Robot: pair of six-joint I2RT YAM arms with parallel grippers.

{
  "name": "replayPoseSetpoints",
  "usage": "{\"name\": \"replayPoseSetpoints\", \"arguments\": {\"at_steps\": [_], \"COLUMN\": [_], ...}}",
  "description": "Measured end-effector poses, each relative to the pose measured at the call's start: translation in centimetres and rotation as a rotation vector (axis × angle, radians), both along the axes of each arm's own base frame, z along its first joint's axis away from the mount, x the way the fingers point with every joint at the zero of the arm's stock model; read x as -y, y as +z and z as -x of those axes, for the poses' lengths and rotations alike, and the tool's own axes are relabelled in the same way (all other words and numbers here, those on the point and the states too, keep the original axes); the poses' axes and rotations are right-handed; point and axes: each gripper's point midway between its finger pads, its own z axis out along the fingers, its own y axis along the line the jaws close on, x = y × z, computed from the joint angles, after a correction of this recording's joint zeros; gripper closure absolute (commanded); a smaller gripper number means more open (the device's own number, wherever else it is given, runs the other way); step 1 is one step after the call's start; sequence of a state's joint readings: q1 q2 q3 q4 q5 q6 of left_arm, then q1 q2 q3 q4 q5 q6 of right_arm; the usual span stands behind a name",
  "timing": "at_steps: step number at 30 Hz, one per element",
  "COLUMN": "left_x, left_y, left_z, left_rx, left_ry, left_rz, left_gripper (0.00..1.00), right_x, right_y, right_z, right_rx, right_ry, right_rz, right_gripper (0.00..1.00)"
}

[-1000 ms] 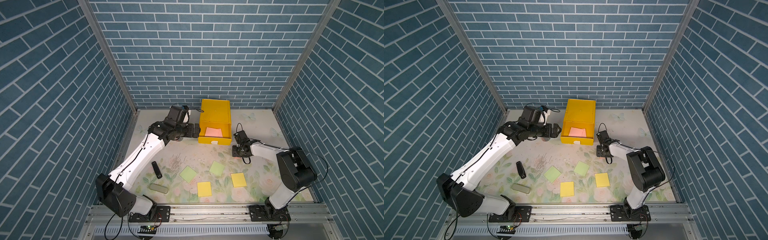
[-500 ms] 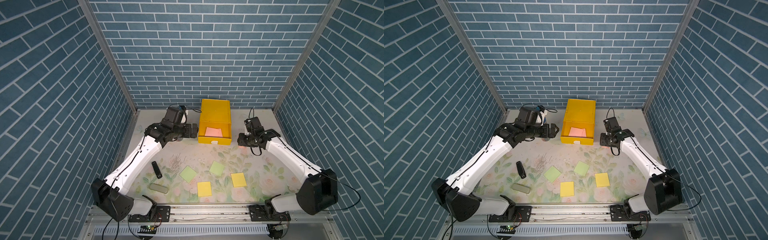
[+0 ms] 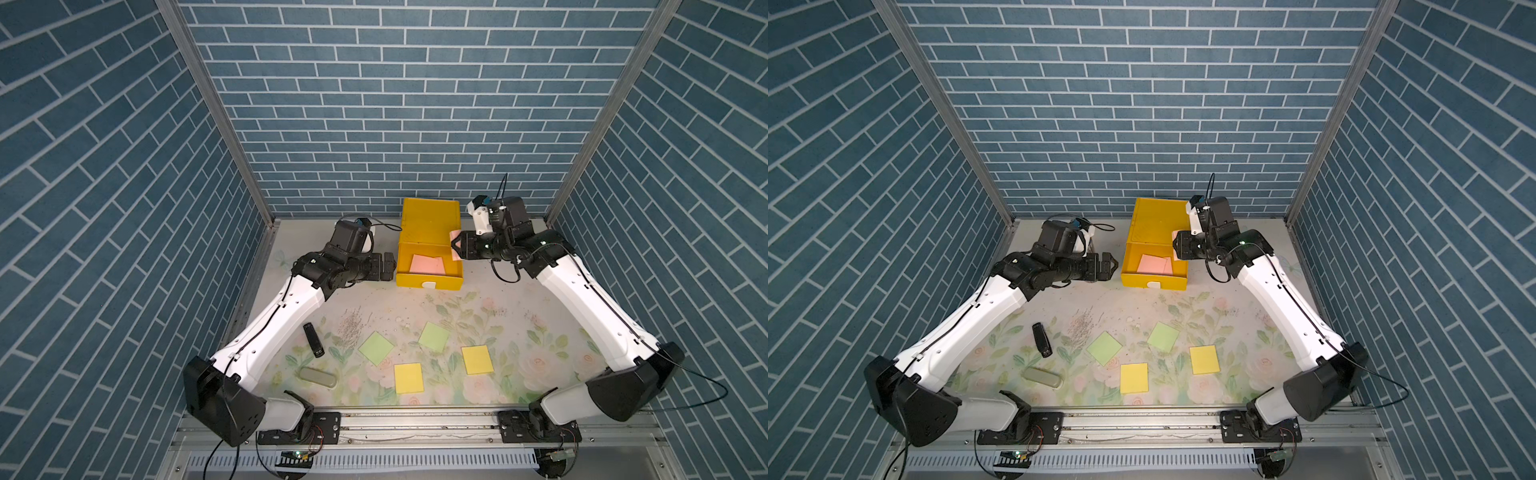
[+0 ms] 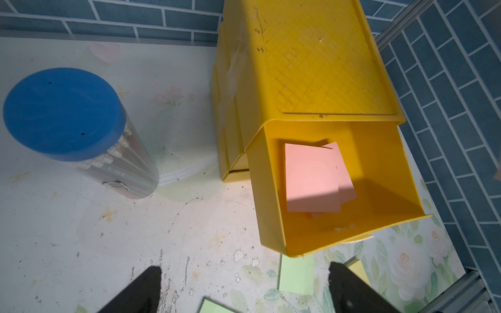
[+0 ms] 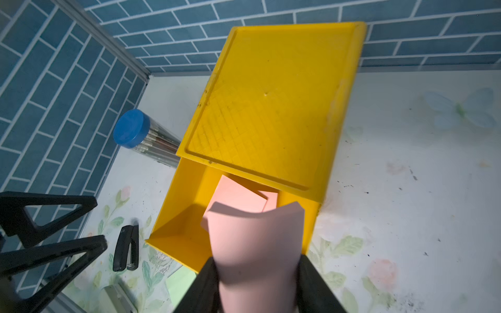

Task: Please put the sticky notes in the drawer by color
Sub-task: Place the sticky notes in the drawer.

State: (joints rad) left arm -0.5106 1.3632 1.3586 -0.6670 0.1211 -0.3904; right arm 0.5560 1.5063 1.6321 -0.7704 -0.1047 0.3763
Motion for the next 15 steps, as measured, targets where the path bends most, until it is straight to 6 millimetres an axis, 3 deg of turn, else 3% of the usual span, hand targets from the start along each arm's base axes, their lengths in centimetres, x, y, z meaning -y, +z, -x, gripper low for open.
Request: {"name": "replayPoseSetpoints", "arguments": {"at_steps": [6, 15], "left_x": [0.1, 0.6], "left_y": [0.6, -0.2], "left_z": [0.0, 0.2], "left_rx": [0.016, -0.011], "left_ry": [0.006, 0.0], "left_rz": [0.025, 0.057], "left_gripper": [0.0, 0.0], "right_x": [-2.7, -3.9], "right_y": [-4.3, -5.3], "right_z": [-0.2, -0.5], "right_rx": [-0.095, -0.105], "right_ry": [0.075, 0.103], "right_rz": [0.042, 0.048], "right_gripper": [0.54, 0.53]}}
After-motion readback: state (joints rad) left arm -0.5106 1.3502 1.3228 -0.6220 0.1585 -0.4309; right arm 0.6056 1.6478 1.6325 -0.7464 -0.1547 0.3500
